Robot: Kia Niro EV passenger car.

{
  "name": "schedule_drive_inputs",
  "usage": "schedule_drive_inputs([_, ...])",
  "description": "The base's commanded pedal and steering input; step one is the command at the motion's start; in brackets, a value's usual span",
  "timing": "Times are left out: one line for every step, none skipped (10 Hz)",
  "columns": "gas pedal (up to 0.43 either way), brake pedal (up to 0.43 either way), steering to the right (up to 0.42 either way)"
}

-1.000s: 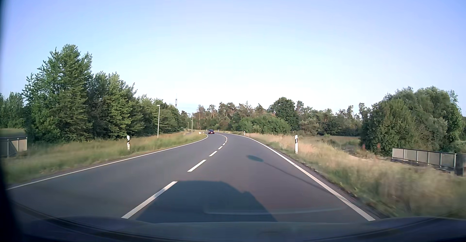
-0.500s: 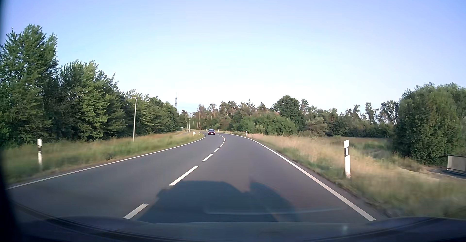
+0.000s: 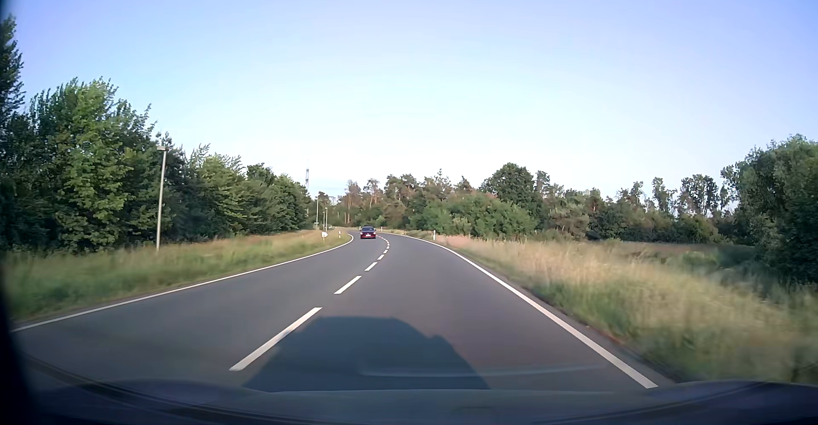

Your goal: Follow the waypoints while adhering to traffic rules and regulations

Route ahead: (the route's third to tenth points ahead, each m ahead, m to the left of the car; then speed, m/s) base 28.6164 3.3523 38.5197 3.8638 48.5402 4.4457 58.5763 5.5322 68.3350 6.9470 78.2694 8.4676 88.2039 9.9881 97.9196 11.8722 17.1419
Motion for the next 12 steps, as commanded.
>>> schedule_drive_inputs([0.15, 0.012, -0.003])
schedule_drive_inputs([0.15, 0.012, -0.006])
schedule_drive_inputs([0.15, 0.012, -0.007])
schedule_drive_inputs([0.15, 0.012, -0.009])
schedule_drive_inputs([0.15, 0.012, -0.01])
schedule_drive_inputs([0.15, 0.012, -0.011])
schedule_drive_inputs([0.15, 0.012, -0.011])
schedule_drive_inputs([0.15, 0.012, -0.011])
schedule_drive_inputs([0.15, 0.012, -0.011])
schedule_drive_inputs([0.15, 0.012, -0.011])
schedule_drive_inputs([0.15, 0.012, -0.011])
schedule_drive_inputs([0.15, 0.012, -0.011])
